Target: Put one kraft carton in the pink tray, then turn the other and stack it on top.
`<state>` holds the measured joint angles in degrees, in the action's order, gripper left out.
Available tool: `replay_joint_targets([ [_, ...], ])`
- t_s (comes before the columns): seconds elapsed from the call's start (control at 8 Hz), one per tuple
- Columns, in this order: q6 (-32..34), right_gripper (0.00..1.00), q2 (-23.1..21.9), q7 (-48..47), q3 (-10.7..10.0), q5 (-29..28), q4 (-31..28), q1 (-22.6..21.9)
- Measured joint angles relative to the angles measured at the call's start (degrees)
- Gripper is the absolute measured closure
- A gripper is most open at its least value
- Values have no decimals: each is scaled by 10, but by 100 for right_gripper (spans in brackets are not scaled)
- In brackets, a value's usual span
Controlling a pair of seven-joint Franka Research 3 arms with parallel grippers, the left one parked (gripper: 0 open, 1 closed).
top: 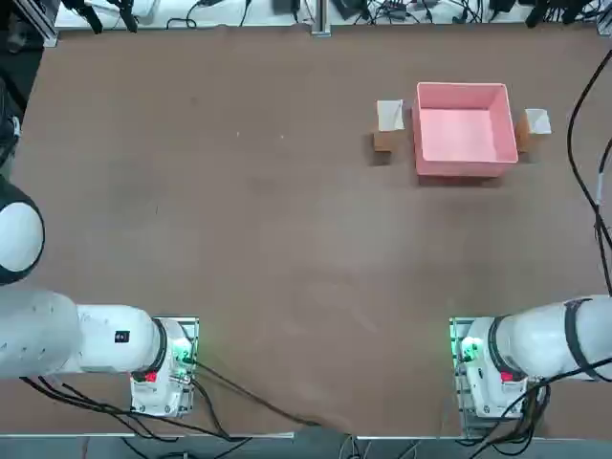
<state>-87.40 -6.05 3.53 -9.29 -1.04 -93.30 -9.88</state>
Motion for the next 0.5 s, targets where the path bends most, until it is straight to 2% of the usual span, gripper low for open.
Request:
replay_joint_targets([
  [0.5, 0, 0, 0, -3, -1, 0, 1, 1],
])
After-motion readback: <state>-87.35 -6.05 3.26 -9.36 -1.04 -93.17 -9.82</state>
